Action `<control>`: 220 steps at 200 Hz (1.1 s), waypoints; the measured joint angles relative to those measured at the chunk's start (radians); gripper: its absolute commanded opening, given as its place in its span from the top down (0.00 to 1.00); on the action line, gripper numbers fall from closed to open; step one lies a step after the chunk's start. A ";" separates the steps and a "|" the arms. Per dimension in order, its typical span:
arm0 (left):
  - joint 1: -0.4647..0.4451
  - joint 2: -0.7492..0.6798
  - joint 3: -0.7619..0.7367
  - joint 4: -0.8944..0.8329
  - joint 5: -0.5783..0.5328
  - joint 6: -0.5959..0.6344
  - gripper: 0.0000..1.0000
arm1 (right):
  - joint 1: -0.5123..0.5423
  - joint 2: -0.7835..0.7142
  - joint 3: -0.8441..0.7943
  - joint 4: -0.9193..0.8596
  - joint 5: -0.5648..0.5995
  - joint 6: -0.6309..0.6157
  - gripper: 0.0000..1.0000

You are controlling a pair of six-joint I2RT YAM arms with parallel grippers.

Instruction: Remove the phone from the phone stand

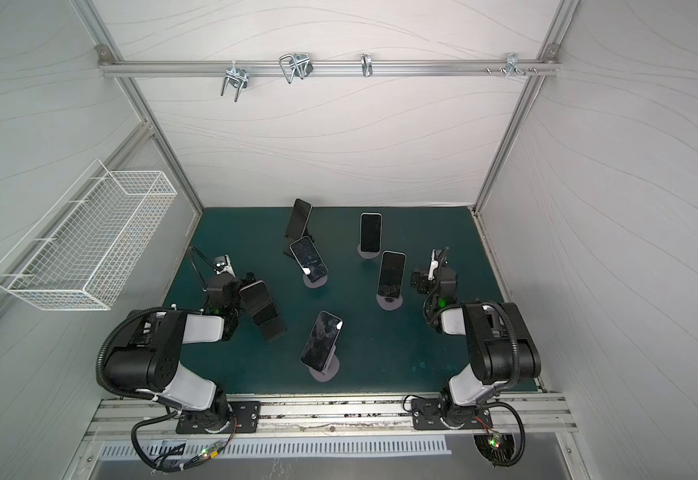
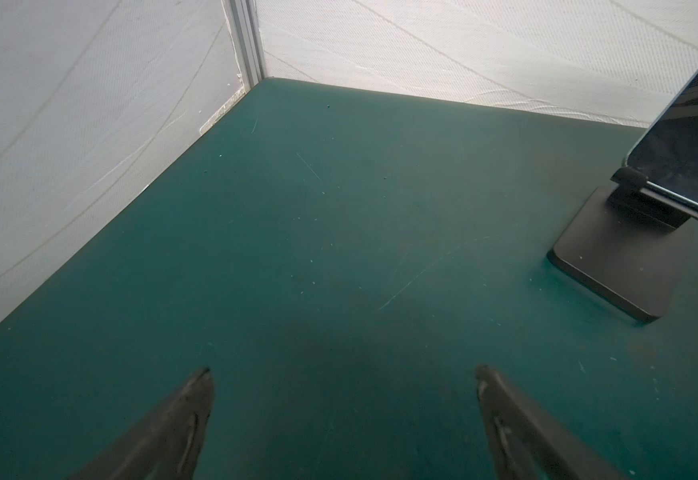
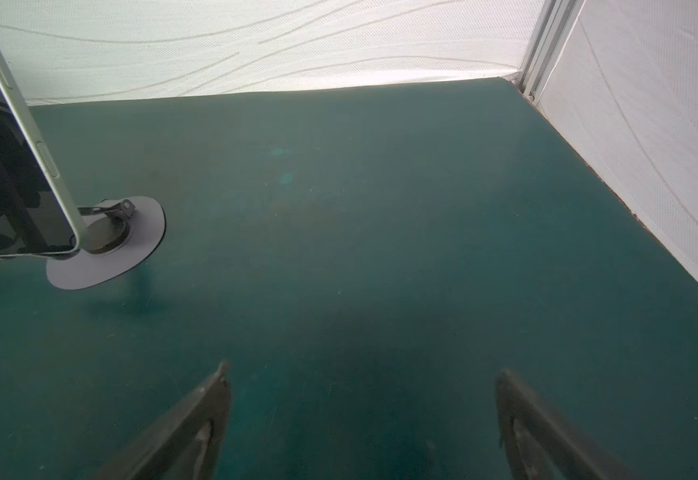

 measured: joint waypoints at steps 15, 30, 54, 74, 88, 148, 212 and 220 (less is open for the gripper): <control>-0.001 0.000 0.000 0.000 0.000 0.000 0.01 | 0.000 0.000 0.000 0.000 0.000 0.000 0.01; -0.002 0.000 0.000 0.000 0.000 0.000 0.01 | 0.000 0.000 0.000 0.000 0.000 0.000 0.01; -0.003 0.000 0.000 0.000 -0.001 0.000 0.01 | 0.000 0.000 0.000 0.000 0.000 0.000 0.01; -0.003 0.000 0.000 0.000 -0.003 0.000 0.01 | 0.000 0.000 0.000 0.000 0.000 0.000 0.01; -0.003 0.000 0.000 0.000 -0.003 0.000 0.01 | 0.000 0.000 0.000 0.000 0.000 0.000 0.01; -0.003 0.000 0.000 0.000 -0.003 0.000 0.01 | 0.000 0.000 0.000 0.000 0.000 0.000 0.01; -0.003 0.000 0.000 -0.011 -0.008 0.000 0.01 | 0.000 0.000 0.000 0.000 0.000 0.000 0.01; -0.003 0.000 0.001 -0.016 -0.013 0.000 0.01 | 0.000 0.000 0.000 -0.002 0.000 0.000 0.01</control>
